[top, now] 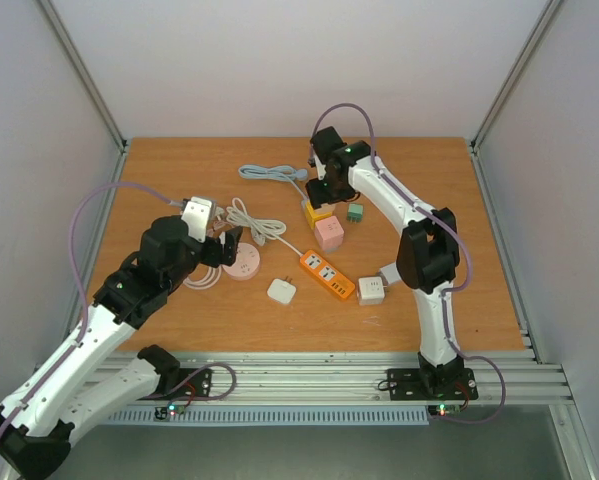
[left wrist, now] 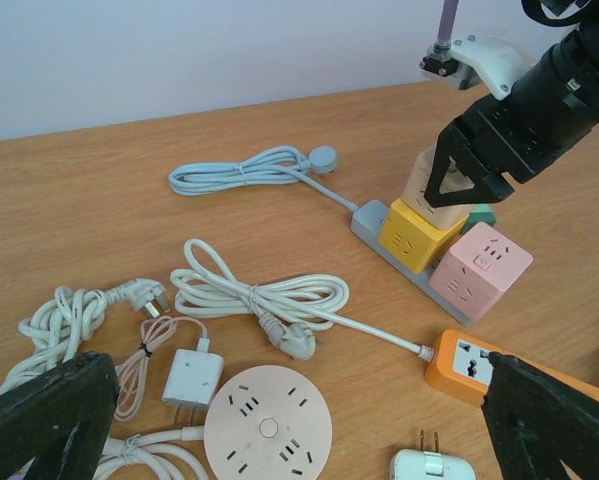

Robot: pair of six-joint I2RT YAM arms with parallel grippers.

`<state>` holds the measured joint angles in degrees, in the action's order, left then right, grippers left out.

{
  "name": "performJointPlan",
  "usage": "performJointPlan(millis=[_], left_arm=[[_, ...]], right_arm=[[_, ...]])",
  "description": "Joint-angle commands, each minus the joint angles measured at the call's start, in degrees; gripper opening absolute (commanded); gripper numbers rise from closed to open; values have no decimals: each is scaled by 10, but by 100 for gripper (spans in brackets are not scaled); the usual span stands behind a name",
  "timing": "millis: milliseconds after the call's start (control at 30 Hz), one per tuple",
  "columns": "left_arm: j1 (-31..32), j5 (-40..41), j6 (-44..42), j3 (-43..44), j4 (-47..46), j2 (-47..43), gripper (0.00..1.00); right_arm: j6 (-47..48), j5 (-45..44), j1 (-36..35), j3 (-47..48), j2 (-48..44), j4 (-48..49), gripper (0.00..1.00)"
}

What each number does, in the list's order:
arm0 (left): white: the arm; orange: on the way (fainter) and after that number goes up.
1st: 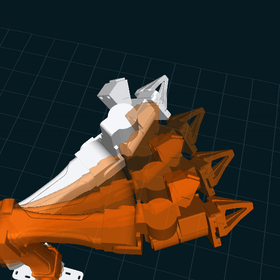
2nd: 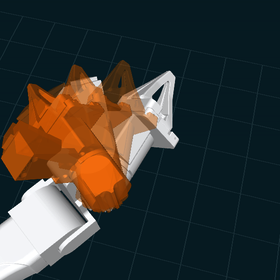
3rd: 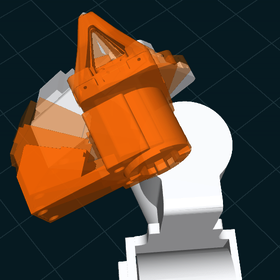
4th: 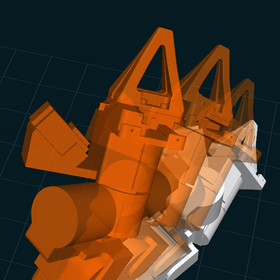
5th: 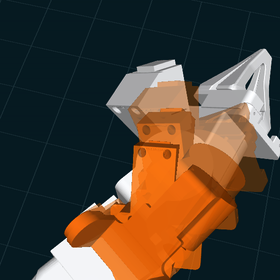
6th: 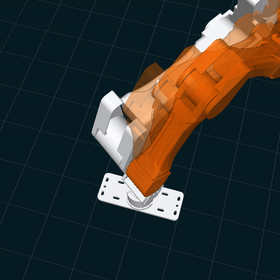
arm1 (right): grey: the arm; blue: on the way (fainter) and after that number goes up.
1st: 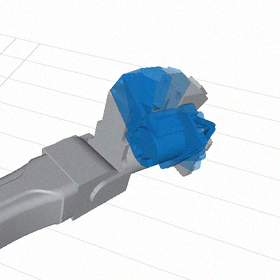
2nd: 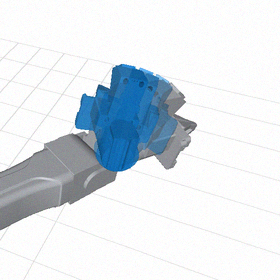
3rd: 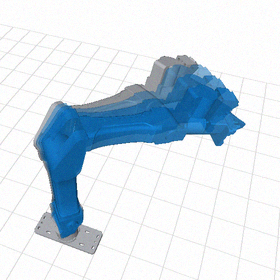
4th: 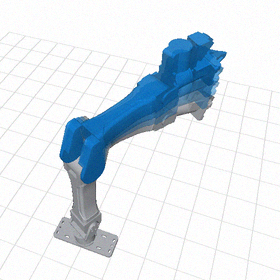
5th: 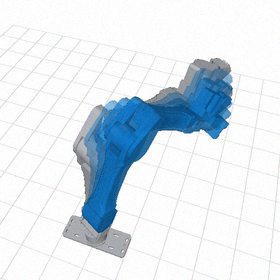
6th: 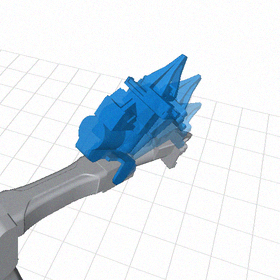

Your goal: Insert the plug

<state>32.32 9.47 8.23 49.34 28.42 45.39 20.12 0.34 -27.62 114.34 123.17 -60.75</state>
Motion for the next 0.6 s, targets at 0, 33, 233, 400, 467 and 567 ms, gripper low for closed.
performJointPlan(millis=[0, 33, 233, 400, 467, 567], left_arm=[[-2, 2, -9, -6, -33, 1, 99], [-2, 2, -9, -6, -33, 0, 99], [-2, 2, -9, -6, -31, 1, 99], [-2, -3, -8, -5, -33, -2, 99], [-2, -4, -7, -5, -34, -4, 99], [-2, -7, -7, -6, -33, -9, 99]], right_arm=[[-26, -14, -3, 4, 52, -107, 69], [-26, -10, -3, 18, 42, -107, 73], [-10, 49, -10, 24, -60, -66, 97], [-44, 24, -10, -48, -152, -23, 98], [-64, 2, -10, -95, -199, -3, 98], [-104, -43, -10, -175, -267, 15, 98]])
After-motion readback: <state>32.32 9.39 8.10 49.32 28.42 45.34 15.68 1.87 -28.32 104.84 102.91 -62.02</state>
